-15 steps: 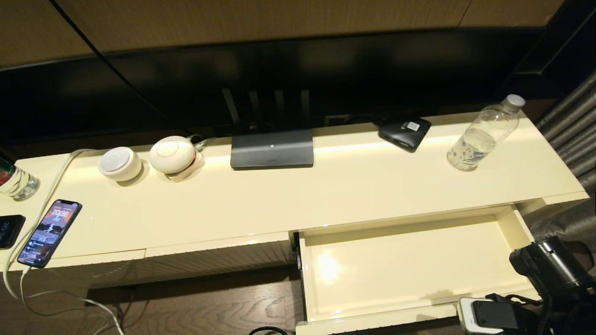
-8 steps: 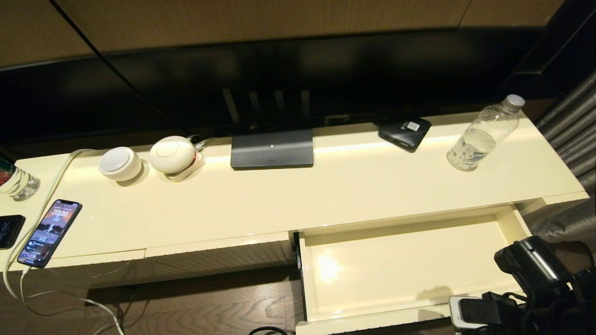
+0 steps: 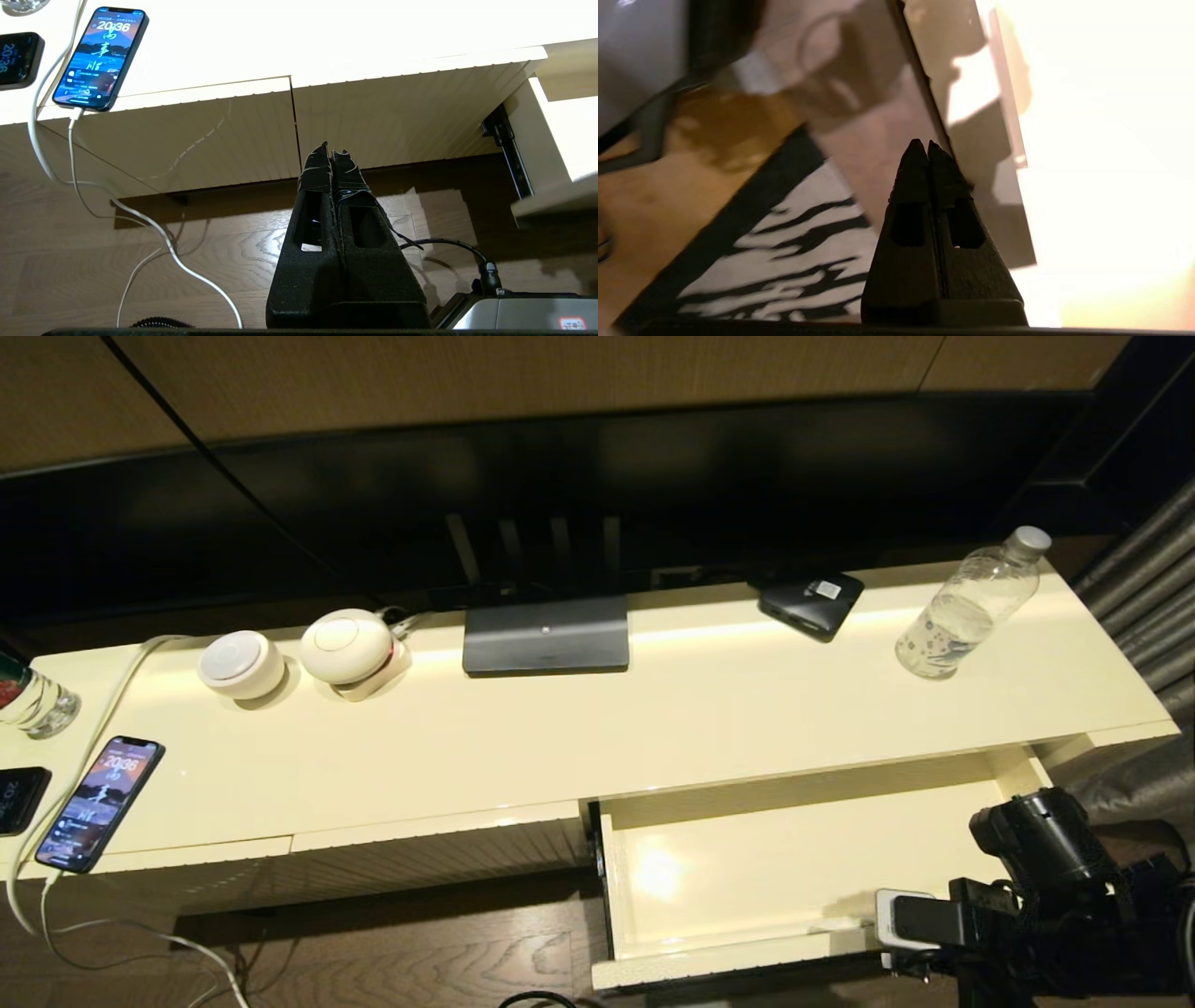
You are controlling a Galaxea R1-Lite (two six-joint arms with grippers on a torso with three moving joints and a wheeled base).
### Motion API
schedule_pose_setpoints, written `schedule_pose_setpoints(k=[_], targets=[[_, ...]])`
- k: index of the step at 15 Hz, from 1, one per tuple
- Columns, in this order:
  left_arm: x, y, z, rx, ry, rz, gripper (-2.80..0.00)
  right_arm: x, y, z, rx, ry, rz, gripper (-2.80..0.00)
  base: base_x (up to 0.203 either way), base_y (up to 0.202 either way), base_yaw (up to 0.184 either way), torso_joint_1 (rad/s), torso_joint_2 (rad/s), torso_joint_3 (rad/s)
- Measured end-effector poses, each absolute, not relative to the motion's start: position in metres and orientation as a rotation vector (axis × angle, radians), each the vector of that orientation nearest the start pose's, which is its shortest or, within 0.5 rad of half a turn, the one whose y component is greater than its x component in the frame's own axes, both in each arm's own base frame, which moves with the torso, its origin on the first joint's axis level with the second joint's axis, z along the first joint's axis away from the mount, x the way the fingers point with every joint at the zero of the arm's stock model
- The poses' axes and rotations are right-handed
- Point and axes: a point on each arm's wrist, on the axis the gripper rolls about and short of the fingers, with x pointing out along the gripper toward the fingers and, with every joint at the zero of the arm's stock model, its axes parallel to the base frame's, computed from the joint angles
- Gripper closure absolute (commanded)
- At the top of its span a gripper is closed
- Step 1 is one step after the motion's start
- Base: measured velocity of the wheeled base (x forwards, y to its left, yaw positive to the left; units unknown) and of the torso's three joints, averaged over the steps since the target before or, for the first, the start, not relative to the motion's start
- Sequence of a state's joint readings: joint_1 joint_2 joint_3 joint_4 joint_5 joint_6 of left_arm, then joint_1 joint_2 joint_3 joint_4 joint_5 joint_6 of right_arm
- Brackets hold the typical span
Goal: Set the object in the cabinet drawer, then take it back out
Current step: Close the drawer
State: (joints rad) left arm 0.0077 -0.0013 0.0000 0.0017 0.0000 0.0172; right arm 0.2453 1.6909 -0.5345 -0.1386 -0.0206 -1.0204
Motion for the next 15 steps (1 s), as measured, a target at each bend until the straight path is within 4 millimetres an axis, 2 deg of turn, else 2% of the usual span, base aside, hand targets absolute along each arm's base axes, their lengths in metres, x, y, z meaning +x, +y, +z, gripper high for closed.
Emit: schedule_pose_setpoints(k=[5,15], targets=[[-0.023,0.000,0.075,0.016,0.000,0.007,0.00,0.234,0.058,0.076,-1.063,0.774,0.682,0.00,0.000,0.000,0.000,0.000,0.00,0.000],[-0.023,0.000,0.075,0.016,0.000,0.008,0.00,0.269,0.062,0.090,-1.083,0.555,0.523,0.00,0.000,0.000,0.000,0.000,0.00,0.000]])
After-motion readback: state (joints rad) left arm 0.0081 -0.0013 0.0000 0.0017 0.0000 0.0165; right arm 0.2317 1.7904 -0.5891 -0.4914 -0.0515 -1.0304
